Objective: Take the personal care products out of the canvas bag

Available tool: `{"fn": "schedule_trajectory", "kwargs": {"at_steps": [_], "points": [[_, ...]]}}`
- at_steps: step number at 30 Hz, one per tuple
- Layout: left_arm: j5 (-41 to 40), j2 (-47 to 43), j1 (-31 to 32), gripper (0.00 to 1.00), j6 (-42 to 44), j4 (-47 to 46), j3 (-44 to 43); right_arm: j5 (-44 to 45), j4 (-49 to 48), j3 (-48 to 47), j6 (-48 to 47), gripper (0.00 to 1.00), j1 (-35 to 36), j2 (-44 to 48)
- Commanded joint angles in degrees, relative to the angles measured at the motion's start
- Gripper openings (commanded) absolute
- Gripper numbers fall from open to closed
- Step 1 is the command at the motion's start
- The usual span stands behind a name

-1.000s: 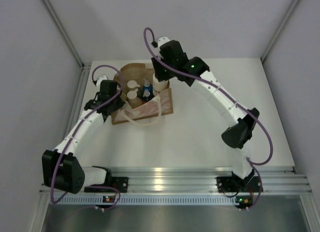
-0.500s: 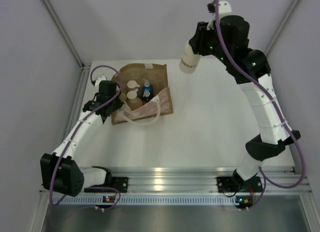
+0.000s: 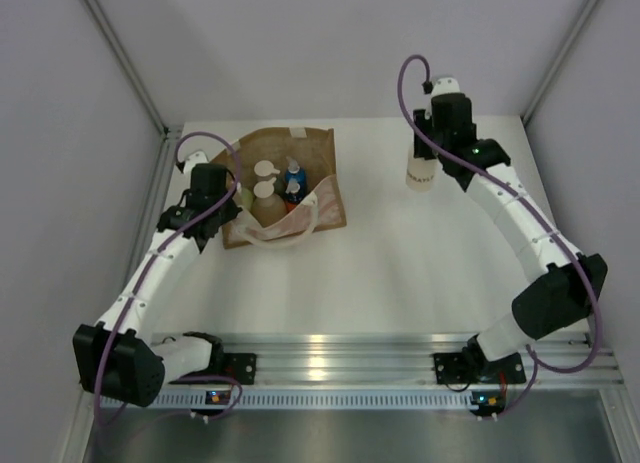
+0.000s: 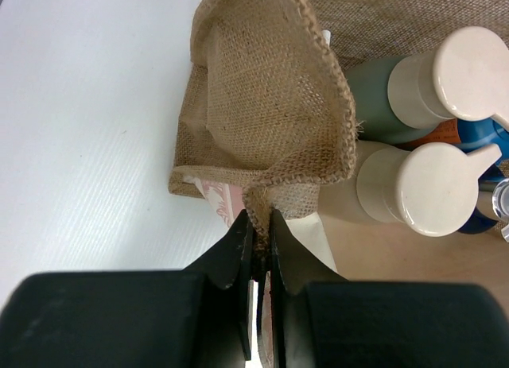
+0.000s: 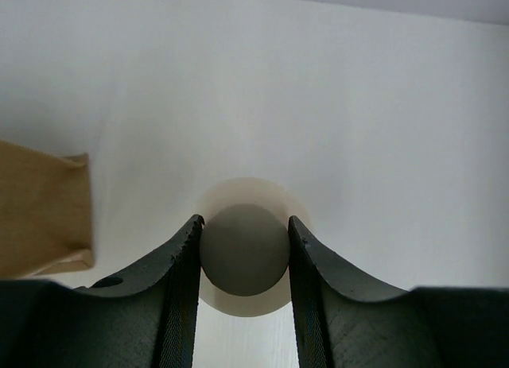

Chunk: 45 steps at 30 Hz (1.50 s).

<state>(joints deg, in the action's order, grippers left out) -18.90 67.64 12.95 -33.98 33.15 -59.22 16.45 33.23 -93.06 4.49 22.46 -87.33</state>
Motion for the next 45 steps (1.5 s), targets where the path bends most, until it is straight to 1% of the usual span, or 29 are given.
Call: {"fn": "schedule_trajectory", "kwargs": {"at_steps": [1,3,8,9,12,15,20,24,25,26,28,29,31,33,35,36,37,38,39,43,45], "points": [[1.13,-1.28,-0.29,0.0,2.16,3.59,-0.72,-0.89,-28.25,6.19,-1.23,0.0,-2.24,1.91],[1.58,-1.63,-0.29,0.0,2.16,3.51,-0.37,-1.07,-31.81,7.62,-2.03,0.0,-2.33,0.33],[2.63,-2.42,-0.29,0.0,2.95,3.86,0.25,-0.71,-38.49,7.98,-3.09,0.0,-3.38,-7.58],[2.81,-2.25,-0.38,0.0,3.04,3.86,0.33,-0.98,-38.85,7.89,-3.0,0.0,-3.65,-10.38],[3.86,-2.07,-0.29,0.0,3.48,3.86,0.16,-3.17,-40.78,7.71,-1.59,0.0,-5.05,-14.78],[4.22,-2.16,-0.29,0.0,4.0,4.03,-0.28,-4.05,-43.07,7.63,-0.8,0.0,-5.23,-17.77],[4.3,-1.54,-0.29,0.0,4.01,4.56,-0.37,-5.11,-41.07,2.8,-0.62,0.0,-5.49,-22.79],[4.31,-1.54,-0.38,0.0,4.18,4.91,-0.98,-6.86,-36.41,-1.33,-0.62,0.08,-5.76,-26.83],[4.31,-1.63,-0.29,0.0,4.36,5.0,-1.24,-6.78,-33.96,-3.51,-0.54,0.21,-5.93,-27.36],[4.31,-1.63,-0.29,0.0,4.36,5.0,-1.33,-6.78,-33.33,-4.58,-0.28,0.26,-6.02,-27.72],[4.13,-1.72,-0.29,0.0,4.44,5.17,-1.51,-7.91,-30.95,-5.64,0.34,0.28,-6.37,-28.07],[4.13,-1.63,-0.29,0.0,4.45,5.35,-1.51,-8.01,-30.25,-5.65,0.26,0.35,-6.46,-27.72],[3.87,-1.98,-0.29,0.0,4.53,5.52,-1.6,-7.75,-30.16,-4.95,-0.36,0.34,-6.55,-27.28],[3.34,-2.24,-0.29,0.0,4.88,5.7,-1.34,-8.1,-30.16,-4.51,-0.71,0.26,-6.81,-26.49],[2.81,-2.68,-0.29,0.0,4.97,5.79,-1.07,-8.45,-30.16,-3.54,-1.15,0.26,-6.9,-25.53],[2.72,-2.77,-0.29,0.0,5.06,5.79,-0.98,-8.62,-30.16,-3.1,-1.67,0.31,-6.9,-25.26],[2.72,-2.95,-0.29,0.0,5.06,5.79,-0.81,-8.8,-30.16,-2.84,-1.77,0.4,-6.9,-25.08],[2.72,-3.04,-0.29,0.0,5.06,5.88,-0.72,-8.63,-30.16,-2.57,-1.68,0.6,-6.9,-24.91],[2.72,-3.04,-0.29,0.0,4.97,5.79,-0.63,-8.54,-30.16,-2.05,-1.59,0.61,-6.9,-24.38],[2.55,-3.12,-0.29,0.0,5.15,5.97,-0.81,-9.06,-30.16,-1.25,-1.33,0.73,-6.9,-22.63],[2.55,-3.12,-0.29,0.0,5.15,5.97,-0.98,-9.5,-30.07,-1.25,-1.41,0.74,-6.81,-21.75]]}}
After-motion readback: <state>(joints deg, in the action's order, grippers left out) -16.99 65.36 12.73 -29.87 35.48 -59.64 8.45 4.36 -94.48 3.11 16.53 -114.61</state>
